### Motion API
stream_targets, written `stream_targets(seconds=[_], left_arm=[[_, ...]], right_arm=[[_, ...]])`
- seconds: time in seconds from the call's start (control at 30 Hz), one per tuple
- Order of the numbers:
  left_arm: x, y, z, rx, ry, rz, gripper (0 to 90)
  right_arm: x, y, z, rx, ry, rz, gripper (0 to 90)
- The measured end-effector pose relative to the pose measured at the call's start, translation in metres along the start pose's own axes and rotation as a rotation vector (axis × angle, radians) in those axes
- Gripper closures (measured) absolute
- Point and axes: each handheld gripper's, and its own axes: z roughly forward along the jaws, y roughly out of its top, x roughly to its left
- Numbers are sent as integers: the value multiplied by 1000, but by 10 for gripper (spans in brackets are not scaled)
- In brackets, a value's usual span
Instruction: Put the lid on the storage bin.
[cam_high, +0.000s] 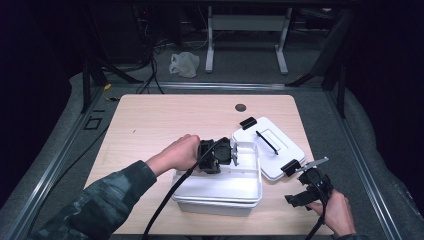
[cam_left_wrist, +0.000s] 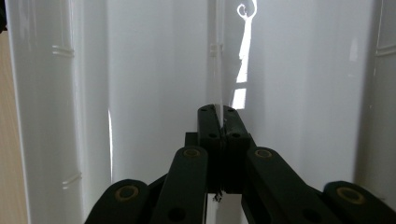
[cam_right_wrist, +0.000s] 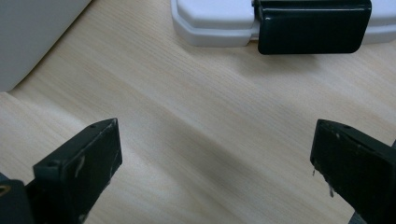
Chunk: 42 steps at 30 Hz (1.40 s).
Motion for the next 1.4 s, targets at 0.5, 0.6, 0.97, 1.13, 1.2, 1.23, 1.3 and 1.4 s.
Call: stream_targets(seconds=[0.5,0.6,0.97,1.13,1.2,1.23,1.3,1.4], left_arm=[[3,-4,8,-17,-16,3,891],[1,-3,8,-18,8,27,892],[0,-3,21,26,3,19,890],[5,-7,25,5,-34,-20,884],[7,-8,27,-1,-48,-34,881],[8,-8,27,-1,-54,-37,880],[9,-9,27,-10,-61,-49,879],[10,-10,27,-18,-69,-69,871]], right_arm=[[1,0,1,4,-1,-8,18],[1,1,2,10,-3,-11,19],[1,0,2,13,4,-14,19],[1,0,2,12,7,-13,19],[1,0,3,15,7,-13,19],[1,0,3,16,9,-12,19],[1,0,3,16,6,-14,19],[1,1,3,16,7,-13,19]])
